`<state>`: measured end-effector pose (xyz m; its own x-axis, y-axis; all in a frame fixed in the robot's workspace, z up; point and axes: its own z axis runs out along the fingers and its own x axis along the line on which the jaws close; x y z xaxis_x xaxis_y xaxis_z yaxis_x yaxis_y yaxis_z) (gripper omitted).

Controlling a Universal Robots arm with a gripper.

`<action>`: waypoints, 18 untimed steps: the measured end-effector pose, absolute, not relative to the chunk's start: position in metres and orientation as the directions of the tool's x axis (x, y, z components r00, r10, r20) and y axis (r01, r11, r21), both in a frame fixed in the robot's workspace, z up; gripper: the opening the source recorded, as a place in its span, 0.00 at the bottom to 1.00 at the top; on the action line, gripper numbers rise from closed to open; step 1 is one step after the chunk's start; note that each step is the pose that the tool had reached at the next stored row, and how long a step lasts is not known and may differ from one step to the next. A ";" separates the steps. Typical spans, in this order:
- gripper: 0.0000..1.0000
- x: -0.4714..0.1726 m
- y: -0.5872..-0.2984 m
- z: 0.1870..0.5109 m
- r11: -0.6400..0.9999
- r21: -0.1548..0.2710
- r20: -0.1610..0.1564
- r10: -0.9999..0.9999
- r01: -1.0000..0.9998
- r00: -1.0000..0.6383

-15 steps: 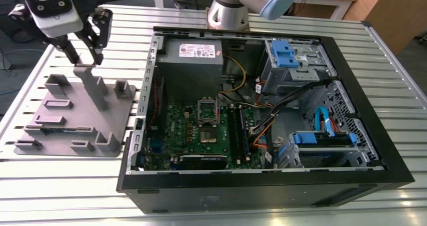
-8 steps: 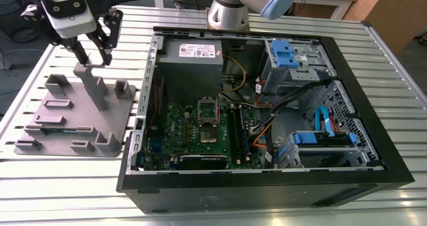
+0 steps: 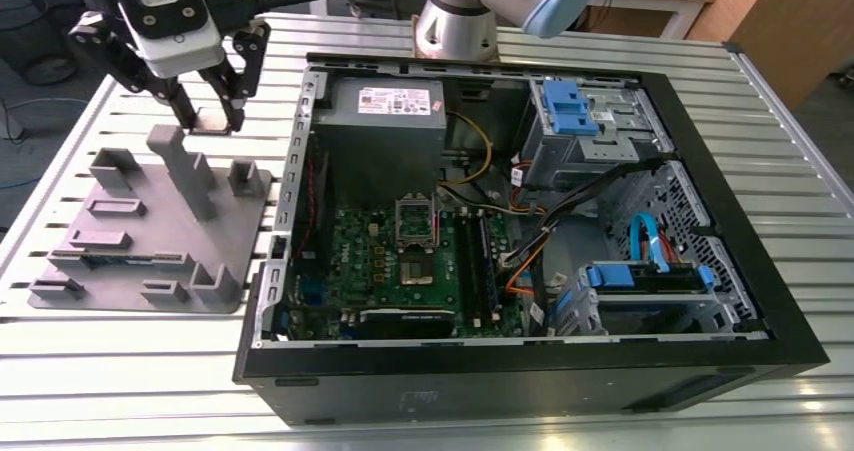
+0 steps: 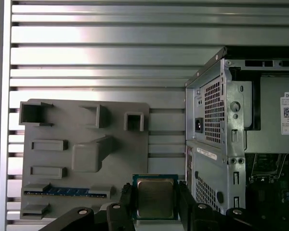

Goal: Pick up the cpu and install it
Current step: 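Pick up the cpu and move it towards the insertion slot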

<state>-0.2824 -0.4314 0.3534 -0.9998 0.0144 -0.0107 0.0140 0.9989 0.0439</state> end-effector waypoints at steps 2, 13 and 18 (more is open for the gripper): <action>0.47 -0.277 -0.431 0.353 0.999 0.044 -0.011 0.014 0.014 -1.000; 0.47 -0.259 -0.431 0.353 0.999 0.044 -0.011 0.015 0.014 -1.000; 0.47 -0.259 -0.431 0.354 0.999 0.044 -0.011 0.014 0.014 -1.000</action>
<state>-0.2591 -0.4314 0.3544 -0.9998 0.0145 -0.0108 0.0140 0.9989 0.0441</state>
